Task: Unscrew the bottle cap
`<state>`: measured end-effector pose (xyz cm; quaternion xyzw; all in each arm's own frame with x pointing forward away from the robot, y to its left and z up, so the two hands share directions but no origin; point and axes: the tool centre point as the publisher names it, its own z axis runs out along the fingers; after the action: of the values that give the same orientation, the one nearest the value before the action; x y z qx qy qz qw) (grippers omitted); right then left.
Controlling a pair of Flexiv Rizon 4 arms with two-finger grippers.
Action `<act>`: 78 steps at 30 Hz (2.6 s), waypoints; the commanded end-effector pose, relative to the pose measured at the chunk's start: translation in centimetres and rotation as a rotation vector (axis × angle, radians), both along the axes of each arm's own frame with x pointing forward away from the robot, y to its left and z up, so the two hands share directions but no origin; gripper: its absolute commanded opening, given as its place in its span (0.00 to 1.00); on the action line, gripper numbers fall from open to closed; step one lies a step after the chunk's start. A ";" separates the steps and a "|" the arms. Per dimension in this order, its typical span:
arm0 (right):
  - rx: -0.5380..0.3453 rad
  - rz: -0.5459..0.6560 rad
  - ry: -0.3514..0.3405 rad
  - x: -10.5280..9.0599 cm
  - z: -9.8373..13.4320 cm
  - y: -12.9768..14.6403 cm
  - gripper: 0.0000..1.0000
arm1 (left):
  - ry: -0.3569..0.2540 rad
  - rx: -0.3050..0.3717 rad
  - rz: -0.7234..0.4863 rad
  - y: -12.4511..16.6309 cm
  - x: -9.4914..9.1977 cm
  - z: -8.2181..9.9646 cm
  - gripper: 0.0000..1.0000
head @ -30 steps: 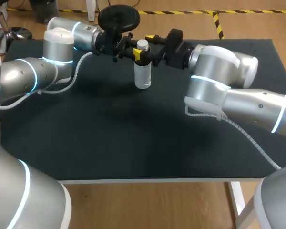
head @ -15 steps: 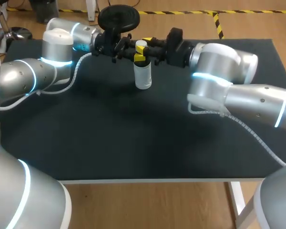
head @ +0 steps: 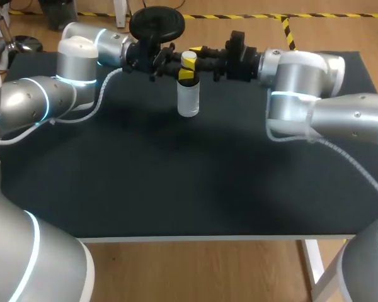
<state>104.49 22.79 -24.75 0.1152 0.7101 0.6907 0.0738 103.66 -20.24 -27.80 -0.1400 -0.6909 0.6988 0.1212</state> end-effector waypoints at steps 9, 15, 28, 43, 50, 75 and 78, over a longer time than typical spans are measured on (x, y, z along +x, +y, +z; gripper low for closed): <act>0.068 0.654 -0.076 0.8 0.6 -0.2 0.00 | -0.001 0.001 -0.005 0.1 0.0 0.0 0.00; 0.059 0.629 -0.121 2.2 3.2 -2.2 0.00 | -0.001 0.001 -0.005 0.1 0.0 0.0 0.00; -0.201 0.368 0.001 4.9 1.1 -15.3 0.00 | -0.001 0.001 -0.005 0.1 0.0 0.0 0.00; -0.410 0.293 0.154 2.6 -8.4 -21.0 0.00 | -0.001 0.001 -0.005 0.1 0.0 0.0 0.00; -0.478 0.270 0.181 2.4 -11.4 -21.4 0.00 | -0.001 0.001 -0.005 0.1 0.0 0.0 0.00; -0.526 0.198 0.228 3.1 -15.0 -22.6 1.00 | -0.001 0.001 -0.005 0.1 0.0 0.0 0.00; -0.493 0.181 0.232 3.3 -14.6 -22.8 1.00 | -0.001 0.001 -0.005 0.1 0.0 0.0 0.00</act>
<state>108.02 0.33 -39.32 0.1078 0.8697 0.4794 -0.0464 103.56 -20.16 -27.85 -0.1407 -0.6907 0.6987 0.1224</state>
